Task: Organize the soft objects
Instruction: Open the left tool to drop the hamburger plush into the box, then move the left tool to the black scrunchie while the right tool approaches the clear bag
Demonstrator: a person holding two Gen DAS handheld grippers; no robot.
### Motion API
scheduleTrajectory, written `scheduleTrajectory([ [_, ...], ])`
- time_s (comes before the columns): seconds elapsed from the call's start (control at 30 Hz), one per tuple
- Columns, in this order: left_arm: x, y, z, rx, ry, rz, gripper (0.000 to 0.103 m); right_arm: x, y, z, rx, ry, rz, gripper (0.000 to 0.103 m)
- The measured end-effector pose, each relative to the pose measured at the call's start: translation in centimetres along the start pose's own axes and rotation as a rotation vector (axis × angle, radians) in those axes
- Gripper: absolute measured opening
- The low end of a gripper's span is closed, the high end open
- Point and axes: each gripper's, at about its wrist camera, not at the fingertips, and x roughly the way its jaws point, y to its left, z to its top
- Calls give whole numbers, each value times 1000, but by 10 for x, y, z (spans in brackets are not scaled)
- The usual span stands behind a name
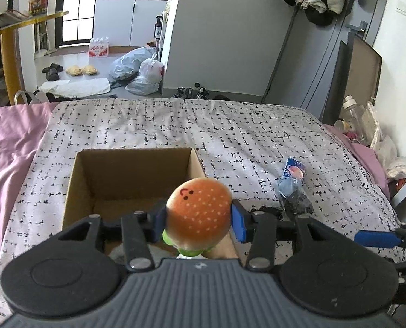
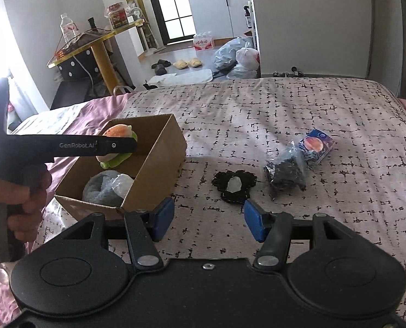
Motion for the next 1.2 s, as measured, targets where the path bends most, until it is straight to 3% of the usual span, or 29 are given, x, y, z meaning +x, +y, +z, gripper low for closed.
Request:
scheduleTrajectory([
  [0.2,3,4,0,-43,2,-4,52,0,-1,-1,7,-3,4,57],
  [0.37,-3,6,0,-52,-22,41,68,2,0,0,10,-5,12,57],
  [0.9,-33,22,-12,-49,24,105,69,-4,-9,-7,60,-15,34,58],
  [1.0,-40,17,-14,-43,28,112,70,-9,-12,-5,57,-30,29,62],
  [1.07,-44,13,-14,-53,47,101,78,-13,-15,-5,58,-39,25,66],
  [1.2,-53,1,-18,-49,63,109,79,-21,-20,-4,60,-60,24,72],
])
